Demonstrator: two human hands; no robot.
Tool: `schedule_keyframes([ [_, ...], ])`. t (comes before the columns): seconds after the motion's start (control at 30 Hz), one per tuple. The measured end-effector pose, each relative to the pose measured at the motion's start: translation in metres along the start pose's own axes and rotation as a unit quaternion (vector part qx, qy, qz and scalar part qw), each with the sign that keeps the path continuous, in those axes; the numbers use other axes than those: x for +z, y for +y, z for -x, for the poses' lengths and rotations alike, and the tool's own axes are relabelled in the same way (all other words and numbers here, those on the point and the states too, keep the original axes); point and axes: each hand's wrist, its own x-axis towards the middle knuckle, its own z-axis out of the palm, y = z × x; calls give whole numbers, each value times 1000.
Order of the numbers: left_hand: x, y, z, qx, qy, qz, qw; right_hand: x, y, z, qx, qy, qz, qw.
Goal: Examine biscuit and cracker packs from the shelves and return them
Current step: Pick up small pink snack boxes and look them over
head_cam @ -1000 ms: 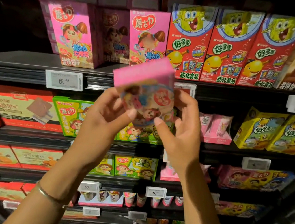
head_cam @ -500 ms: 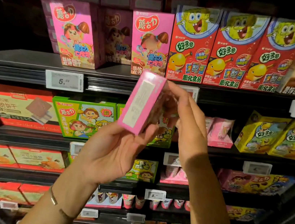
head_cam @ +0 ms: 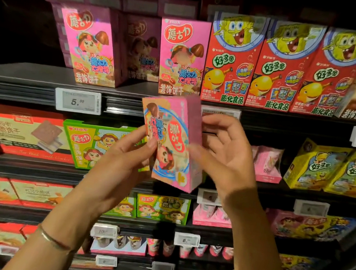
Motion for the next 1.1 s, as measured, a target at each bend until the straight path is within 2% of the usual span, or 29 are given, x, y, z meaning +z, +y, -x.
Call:
schedule_keyframes([
  [0.1,-5,3,-3,52,15,-39,998,3,7,0,6,-8,26,1000],
  [0.2,-4,5,-3,94,43,-46,994,5,12,1,-3,28,37,999],
  [0.3,-4,6,0,109,67,-30,991,10,15,1,20,82,-34,996],
  [0.37,-4,6,4,106,28,-14,994,14,18,1,79,146,-121,979],
  [0.43,1,4,8,118,-4,-42,992,19,21,2,146,180,-190,954],
  [0.53,15,0,9,137,-9,-70,988,29,26,7,208,145,-253,934],
  [0.6,21,-2,10,151,9,-63,986,34,27,9,222,124,-323,911],
  [0.67,23,-1,12,158,13,-68,985,36,27,10,227,120,-346,903],
  [0.77,15,6,14,140,2,-103,985,35,30,8,228,149,-286,919],
  [0.9,-3,26,11,151,7,-140,978,33,23,-2,161,213,-214,940],
  [1.0,-9,48,1,197,23,-189,962,41,9,-16,101,172,-158,967],
  [1.1,-17,70,-16,246,97,-260,929,50,-5,-38,56,112,-57,990],
])
